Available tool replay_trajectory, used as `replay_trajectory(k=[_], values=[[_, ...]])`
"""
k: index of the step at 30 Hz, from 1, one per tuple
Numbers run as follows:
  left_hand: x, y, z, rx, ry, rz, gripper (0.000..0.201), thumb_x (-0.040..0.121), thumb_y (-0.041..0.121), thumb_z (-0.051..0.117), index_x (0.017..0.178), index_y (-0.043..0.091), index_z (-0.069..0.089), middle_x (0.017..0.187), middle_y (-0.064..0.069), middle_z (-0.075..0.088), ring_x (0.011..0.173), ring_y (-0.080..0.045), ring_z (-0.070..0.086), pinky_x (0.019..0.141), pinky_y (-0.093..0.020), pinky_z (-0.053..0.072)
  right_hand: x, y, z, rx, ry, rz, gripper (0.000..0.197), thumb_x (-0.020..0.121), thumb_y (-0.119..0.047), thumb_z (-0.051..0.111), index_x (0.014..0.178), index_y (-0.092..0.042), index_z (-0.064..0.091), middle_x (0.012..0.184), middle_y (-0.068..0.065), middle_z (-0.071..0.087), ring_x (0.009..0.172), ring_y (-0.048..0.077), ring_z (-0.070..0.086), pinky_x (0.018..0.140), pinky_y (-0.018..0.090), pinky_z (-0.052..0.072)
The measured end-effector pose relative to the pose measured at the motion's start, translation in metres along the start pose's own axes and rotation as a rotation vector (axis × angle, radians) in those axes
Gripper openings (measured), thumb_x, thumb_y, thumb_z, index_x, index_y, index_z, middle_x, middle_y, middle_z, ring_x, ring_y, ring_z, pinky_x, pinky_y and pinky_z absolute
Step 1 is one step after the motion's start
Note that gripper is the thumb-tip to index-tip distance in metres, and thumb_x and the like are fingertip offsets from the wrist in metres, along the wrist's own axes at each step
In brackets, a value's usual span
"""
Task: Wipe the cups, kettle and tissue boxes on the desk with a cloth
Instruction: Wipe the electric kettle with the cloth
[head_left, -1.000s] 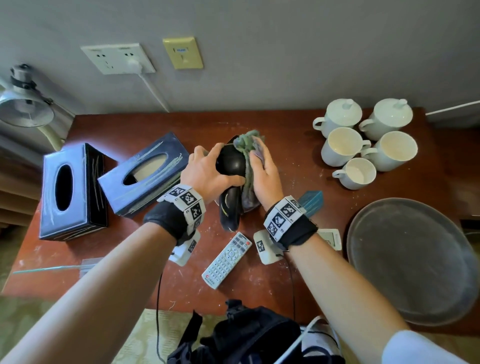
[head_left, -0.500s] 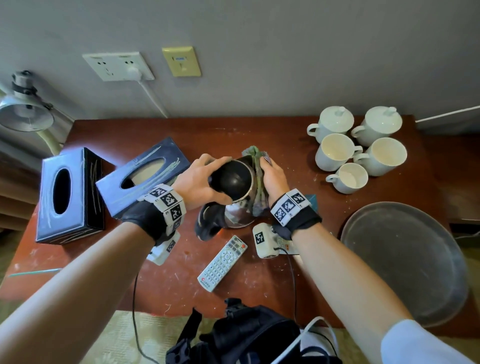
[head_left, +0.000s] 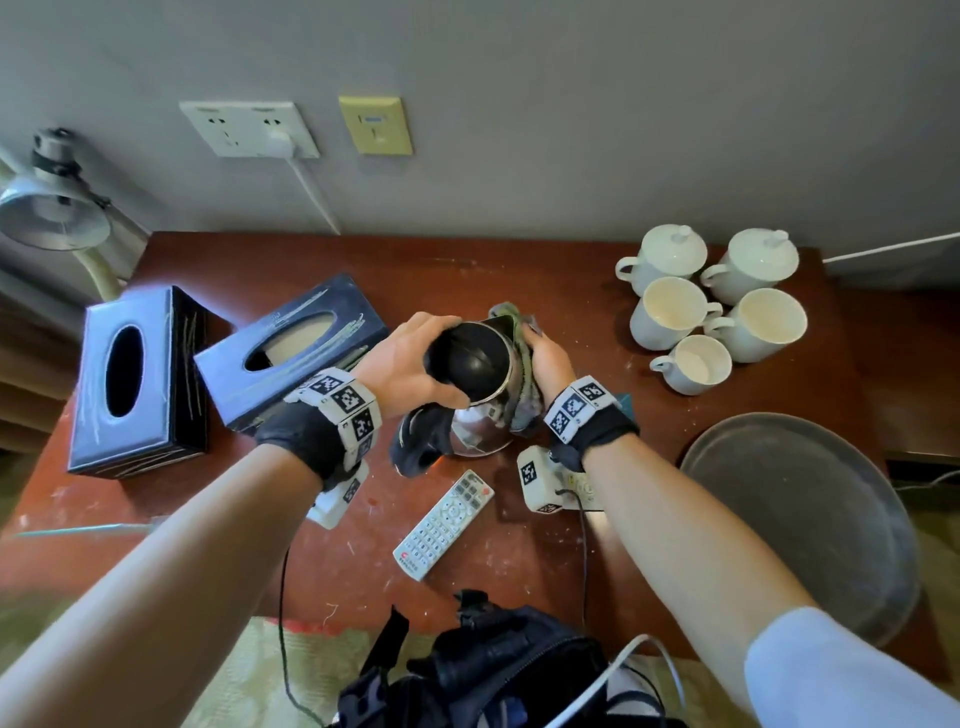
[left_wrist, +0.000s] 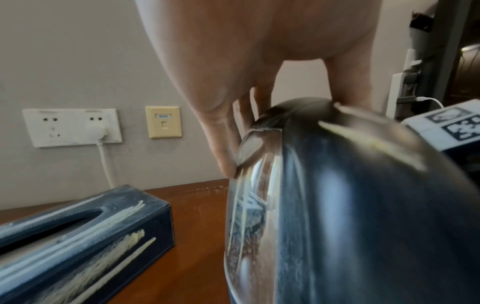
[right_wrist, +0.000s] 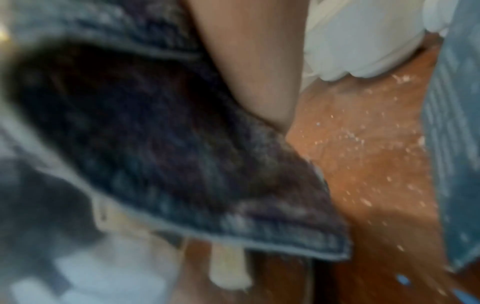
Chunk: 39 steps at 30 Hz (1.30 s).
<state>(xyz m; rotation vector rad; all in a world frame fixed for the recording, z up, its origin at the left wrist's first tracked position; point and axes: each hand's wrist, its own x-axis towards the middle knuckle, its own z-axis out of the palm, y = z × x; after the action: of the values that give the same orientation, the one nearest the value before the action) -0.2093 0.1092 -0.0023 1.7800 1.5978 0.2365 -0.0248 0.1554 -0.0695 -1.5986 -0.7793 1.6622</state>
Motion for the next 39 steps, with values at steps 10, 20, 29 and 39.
replay_trajectory(k=[10,20,29,39], values=[[0.024,0.011,-0.029,0.485,-0.074,0.033,0.097,0.074,0.041,0.083,0.154,0.026,0.03,0.161,-0.001,0.023,0.149,-0.022,0.007,0.113,-0.056,0.03,-0.021,-0.001,-0.045,0.073,0.051,-0.138,0.033,0.096,-0.029,0.056,0.12,-0.011,0.068,0.109,0.01,0.073,0.105,0.026,0.068,0.1,0.041,0.05],[-0.017,0.035,0.002,0.338,0.224,-0.342,0.064,0.093,0.065,0.044,0.144,0.026,0.043,0.141,-0.015,0.045,0.119,-0.039,0.055,0.09,-0.041,0.047,0.001,0.012,-0.012,0.138,-0.052,-0.139,0.04,0.093,-0.03,0.058,0.13,-0.016,0.062,0.125,0.005,0.068,0.116,0.022,0.063,0.107,0.042,0.045],[-0.002,0.031,0.003,0.244,0.107,-0.25,0.074,0.088,0.038,0.068,0.153,0.024,0.035,0.163,-0.01,0.011,0.138,-0.038,0.039,0.111,-0.041,0.037,-0.053,0.034,-0.035,-0.155,-0.116,-0.251,0.027,0.101,-0.023,0.052,0.124,-0.02,0.065,0.114,-0.003,0.072,0.108,0.013,0.066,0.097,0.031,0.05],[0.0,0.025,-0.001,0.016,0.145,-0.342,0.072,0.081,0.05,0.075,0.134,0.011,0.047,0.126,-0.008,0.062,0.11,-0.029,0.06,0.092,-0.041,0.051,-0.04,0.011,0.005,-0.224,-0.127,-0.496,0.036,0.101,-0.03,0.05,0.136,-0.027,0.058,0.139,-0.01,0.057,0.129,0.006,0.051,0.113,0.033,0.039]])
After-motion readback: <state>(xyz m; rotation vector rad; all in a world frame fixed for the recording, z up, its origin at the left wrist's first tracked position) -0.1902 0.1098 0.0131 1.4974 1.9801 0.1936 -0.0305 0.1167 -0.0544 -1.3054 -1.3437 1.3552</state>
